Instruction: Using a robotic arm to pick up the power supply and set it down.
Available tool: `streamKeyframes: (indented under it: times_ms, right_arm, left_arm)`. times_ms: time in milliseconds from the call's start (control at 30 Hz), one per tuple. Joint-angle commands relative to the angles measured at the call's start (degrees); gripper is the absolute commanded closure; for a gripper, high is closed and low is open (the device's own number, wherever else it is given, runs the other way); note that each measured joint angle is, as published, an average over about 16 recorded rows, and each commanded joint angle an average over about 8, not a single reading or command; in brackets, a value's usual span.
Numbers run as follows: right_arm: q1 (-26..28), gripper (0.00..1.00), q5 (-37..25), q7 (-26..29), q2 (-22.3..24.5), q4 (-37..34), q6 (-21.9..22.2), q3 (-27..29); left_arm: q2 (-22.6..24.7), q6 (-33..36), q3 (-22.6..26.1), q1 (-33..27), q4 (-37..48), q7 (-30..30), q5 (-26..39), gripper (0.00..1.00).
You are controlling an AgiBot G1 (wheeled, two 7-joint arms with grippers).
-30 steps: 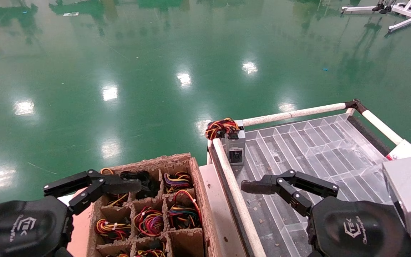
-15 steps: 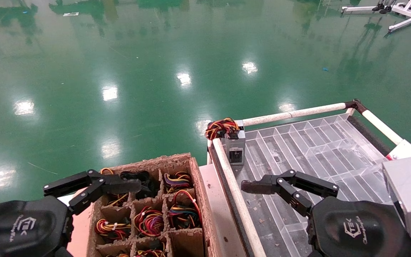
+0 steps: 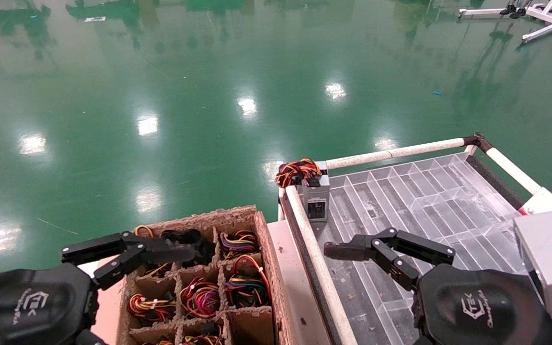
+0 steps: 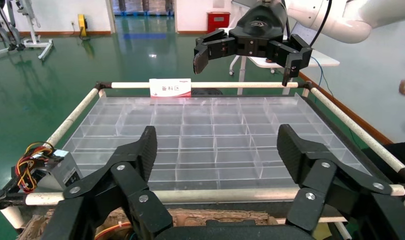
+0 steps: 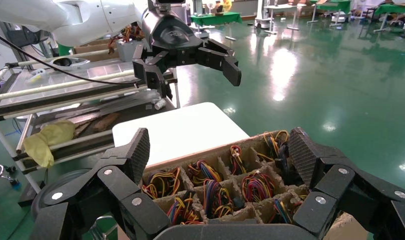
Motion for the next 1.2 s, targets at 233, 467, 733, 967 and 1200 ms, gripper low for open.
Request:
streamKeyframes:
  times_ms: [233, 467, 733, 967, 1200]
  right_arm:
    - [0.0, 0.0, 0.0, 0.0, 0.0, 0.0, 0.0, 0.0]
    - [0.4, 0.0, -1.6, -0.2, -0.1, -0.2, 1.0, -0.3]
    - [3.8, 0.0, -10.5, -0.8, -3.3, -3.8, 5.1, -3.7]
    - [11.3, 0.0, -20.5, -1.6, -10.4, -9.2, 4.6, -9.8]
    - [19.7, 0.01, -30.0, -5.0, -18.7, -17.5, 2.9, -15.7]
  left_arm:
    - [0.0, 0.0, 0.0, 0.0, 0.0, 0.0, 0.0, 1.0]
    - [0.0, 0.0, 0.0, 0.0, 0.0, 0.0, 0.0, 1.0]
    - [0.0, 0.0, 0.0, 0.0, 0.0, 0.0, 0.0, 1.0]
    - [0.0, 0.0, 0.0, 0.0, 0.0, 0.0, 0.0, 1.0]
    - [0.0, 0.0, 0.0, 0.0, 0.0, 0.0, 0.0, 1.0]
